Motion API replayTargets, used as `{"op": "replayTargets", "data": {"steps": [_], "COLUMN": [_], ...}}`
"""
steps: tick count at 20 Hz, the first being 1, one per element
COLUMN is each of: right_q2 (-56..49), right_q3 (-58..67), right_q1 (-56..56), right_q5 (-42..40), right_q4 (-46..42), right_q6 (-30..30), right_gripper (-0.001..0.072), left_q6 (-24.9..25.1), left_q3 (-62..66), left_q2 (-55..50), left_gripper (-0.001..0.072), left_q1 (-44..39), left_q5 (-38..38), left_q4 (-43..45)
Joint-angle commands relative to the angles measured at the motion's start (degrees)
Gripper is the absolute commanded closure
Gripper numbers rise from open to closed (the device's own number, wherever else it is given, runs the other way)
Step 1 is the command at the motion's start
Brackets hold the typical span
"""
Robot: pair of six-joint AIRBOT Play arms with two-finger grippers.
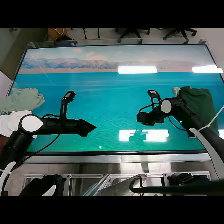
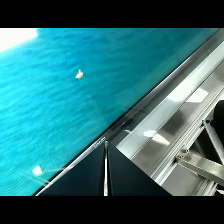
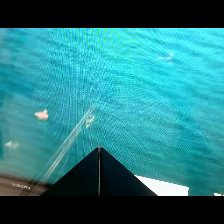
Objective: Fold the shirts.
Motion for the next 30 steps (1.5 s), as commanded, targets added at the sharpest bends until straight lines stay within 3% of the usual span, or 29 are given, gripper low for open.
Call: {"op": "replayTargets", "data": {"steps": [1, 14, 18, 20, 22, 23, 24, 25, 26, 29, 30], "right_q2": [0.0, 0.0, 0.0, 0.0, 0.0, 0.0, -0.1, -0.3, -0.6, -1.0, -1.2], "right_q3": [0.0, 0.0, 0.0, 0.0, 0.0, 0.0, 0.0, 0.0, 0.0, 0.0, 0.0], "right_q1": [0.1, 0.1, 0.1, 0.1, 0.1, 0.1, 0.1, 0.1, 0.1, 0.1, 0.1], "right_q5": [0.0, 0.0, 0.0, 0.0, -0.4, -0.4, -0.7, -1.7, -2.6, -4.6, -5.2], "right_q4": [0.0, 0.0, 0.0, 0.0, 0.0, 0.3, 0.7, 1.1, 1.1, 1.1, 1.0], "right_q6": [0.0, 0.0, 0.0, 0.0, 0.0, 0.0, 0.0, 0.0, 0.0, 0.0, 0.0], "right_gripper": [0.0692, 0.0692, 0.0692, 0.0692, 0.0692, 0.0692, 0.0692, 0.0692, 0.0692, 0.0682, 0.0589], "left_q6": [0.0, 0.0, 0.4, -0.3, -9.8, -11.5, -11.6, -11.6, -11.6, -11.4, -11.4], "left_q3": [0.0, 0.0, 0.1, 4.2, 11.3, 14.3, 16.8, 18.9, 20.7, 24.8, 26.4], "left_q2": [0.0, 0.0, 0.0, 0.0, 0.0, -0.2, -0.7, -2.3, -4.8, -16.3, -21.7], "left_gripper": [0.069, 0.069, 0.069, 0.0692, 0.069, 0.0684, 0.064, 0.0268, 0.0007, 0.0002, 0.0002], "left_q1": [0.0, 0.0, 0.0, 2.2, 7.8, 11.5, 16.1, 20.7, 25.9, 37.6, 40.1], "left_q5": [0.0, 0.1, 5.3, 5.4, 7.1, 9.3, 12.9, 16.7, 21.2, 29.5, 30.9], "left_q4": [0.0, -0.1, -1.4, 10.5, 30.6, 38.8, 44.7, 46.9, 47.0, 46.4, 46.4]}}
